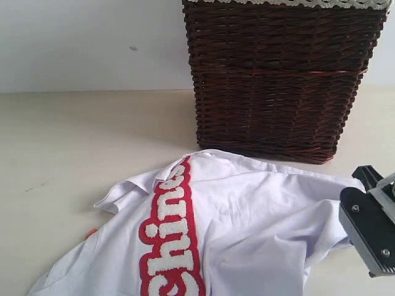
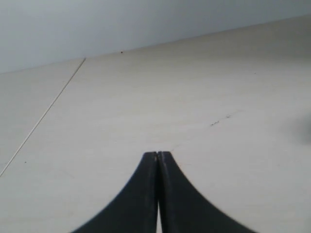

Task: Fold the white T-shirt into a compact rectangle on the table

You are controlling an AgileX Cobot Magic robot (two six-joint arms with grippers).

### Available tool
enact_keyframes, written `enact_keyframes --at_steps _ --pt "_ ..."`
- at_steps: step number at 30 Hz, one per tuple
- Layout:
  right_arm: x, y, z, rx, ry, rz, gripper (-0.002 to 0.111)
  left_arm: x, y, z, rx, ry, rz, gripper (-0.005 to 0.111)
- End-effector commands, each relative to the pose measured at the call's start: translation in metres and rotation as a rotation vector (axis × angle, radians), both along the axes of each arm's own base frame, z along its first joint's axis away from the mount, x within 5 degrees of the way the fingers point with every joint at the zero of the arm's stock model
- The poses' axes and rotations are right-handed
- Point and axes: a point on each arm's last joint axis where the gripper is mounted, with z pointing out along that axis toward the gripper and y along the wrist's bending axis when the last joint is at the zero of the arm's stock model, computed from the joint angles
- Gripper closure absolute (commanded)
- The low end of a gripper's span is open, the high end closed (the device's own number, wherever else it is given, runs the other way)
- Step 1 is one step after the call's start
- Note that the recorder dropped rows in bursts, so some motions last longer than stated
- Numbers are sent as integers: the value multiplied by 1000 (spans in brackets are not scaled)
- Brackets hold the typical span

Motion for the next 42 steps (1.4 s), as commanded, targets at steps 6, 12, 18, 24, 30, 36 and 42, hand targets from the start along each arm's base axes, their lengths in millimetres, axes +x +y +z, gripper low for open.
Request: enact_keyframes --at_steps 6,12,18,24,30,36,42 --pt "12 -2 -25 -15 -69 -32 62 0 0 2 -10 -18 -2 107" --pt "20 -2 -41 -20 -58 -87 63 0 0 2 -10 -18 -2 107" --pt "32 -2 -45 -4 -153 -175 86 0 0 2 -10 -18 -2 107" --pt "31 -2 -46 -6 -140 -174 108 0 0 2 -10 -18 -2 107" --pt "14 -2 -30 -8 -50 -118 108 0 0 2 -10 -18 -2 107" --pt "-32 -5 31 -1 58 97 108 0 0 2 -10 -18 -2 107" --pt "-24 -17 54 -109 65 28 108 0 0 2 -10 -18 -2 107"
